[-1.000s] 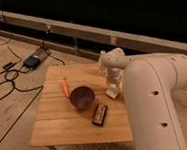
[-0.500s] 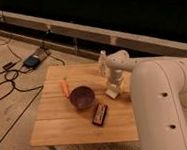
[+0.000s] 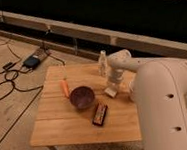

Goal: Place the eraser in the ceramic cup

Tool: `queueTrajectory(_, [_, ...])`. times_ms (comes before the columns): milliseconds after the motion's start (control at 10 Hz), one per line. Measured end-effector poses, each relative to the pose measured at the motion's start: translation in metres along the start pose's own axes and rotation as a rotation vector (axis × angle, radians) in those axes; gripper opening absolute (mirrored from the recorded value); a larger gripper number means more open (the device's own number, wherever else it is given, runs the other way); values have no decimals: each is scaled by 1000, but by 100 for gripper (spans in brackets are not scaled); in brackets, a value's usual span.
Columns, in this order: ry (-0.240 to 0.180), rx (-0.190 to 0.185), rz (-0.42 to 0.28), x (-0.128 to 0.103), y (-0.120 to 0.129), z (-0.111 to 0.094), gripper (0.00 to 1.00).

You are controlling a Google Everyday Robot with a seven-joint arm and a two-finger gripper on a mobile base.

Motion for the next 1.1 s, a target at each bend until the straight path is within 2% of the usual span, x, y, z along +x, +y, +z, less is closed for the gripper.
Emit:
queueTrajectory(100, [-32,-26,-31,-5,9,-14,0])
queueTrajectory(400, [-110,-74,-133,-7,23,-50,0])
queueTrajectory(500, [-145,-97,-198,-2,29,-69,0])
queueTrajectory(700, [-191,-128,-303,9,35,-94,0])
queueTrajectory(1100, [-283,-167,-559,44,29,-139,0])
